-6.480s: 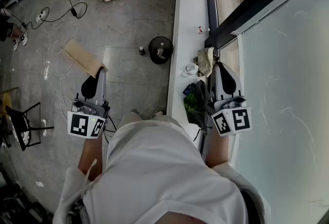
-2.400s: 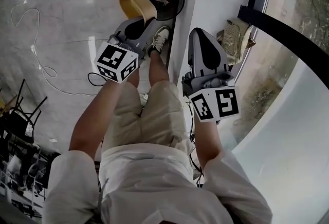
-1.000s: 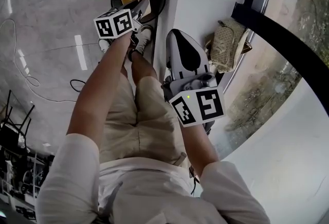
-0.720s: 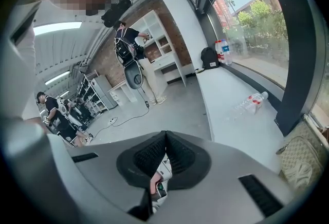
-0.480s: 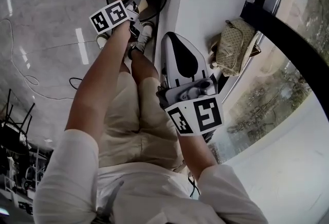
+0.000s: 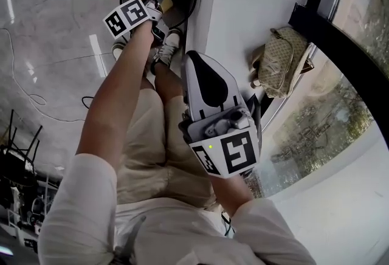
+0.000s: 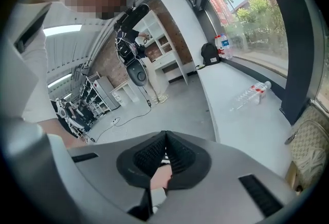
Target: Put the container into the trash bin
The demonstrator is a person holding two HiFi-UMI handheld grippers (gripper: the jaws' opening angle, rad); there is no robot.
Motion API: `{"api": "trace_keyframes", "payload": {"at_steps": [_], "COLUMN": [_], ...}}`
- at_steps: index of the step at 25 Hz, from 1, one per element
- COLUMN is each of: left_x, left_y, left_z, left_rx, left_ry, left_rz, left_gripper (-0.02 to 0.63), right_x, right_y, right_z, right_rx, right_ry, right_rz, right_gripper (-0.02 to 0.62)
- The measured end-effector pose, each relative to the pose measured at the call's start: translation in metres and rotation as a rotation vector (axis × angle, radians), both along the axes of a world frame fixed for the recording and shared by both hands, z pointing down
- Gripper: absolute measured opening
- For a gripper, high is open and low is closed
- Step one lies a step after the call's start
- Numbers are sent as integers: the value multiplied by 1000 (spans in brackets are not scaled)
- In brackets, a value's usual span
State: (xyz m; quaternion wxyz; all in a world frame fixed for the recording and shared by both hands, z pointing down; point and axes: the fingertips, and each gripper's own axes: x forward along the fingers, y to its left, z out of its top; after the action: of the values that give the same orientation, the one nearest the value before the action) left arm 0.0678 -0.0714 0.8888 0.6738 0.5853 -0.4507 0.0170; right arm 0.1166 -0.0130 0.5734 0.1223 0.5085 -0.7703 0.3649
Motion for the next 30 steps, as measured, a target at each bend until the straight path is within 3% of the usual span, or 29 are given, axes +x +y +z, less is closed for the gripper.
{"api": "trace_keyframes", "payload": {"at_steps": [8,15,23,27,30], "left_x": [3,-2,-1,0,0], "left_y": [1,-8,-3,9,12], "left_z": [17,13,-1,0,-9], "left_rx": [-3,44,48,13,32], "left_ry": [28,-17,-8,-60,-78], "left_rz": [-6,18,74,165,200], "left_gripper": [23,41,150,194,232], "right_x": [-3,-3,-20,-24,-26], "right_y": [1,4,10,19,26], "right_z": [6,4,-14,-19,-24], "right_rx": [15,15,45,49,49], "right_ry": [10,26,33,41,47], "right_rz": [-12,-13,-34,-31,-29], "right_gripper": [2,2,2,2,2]}}
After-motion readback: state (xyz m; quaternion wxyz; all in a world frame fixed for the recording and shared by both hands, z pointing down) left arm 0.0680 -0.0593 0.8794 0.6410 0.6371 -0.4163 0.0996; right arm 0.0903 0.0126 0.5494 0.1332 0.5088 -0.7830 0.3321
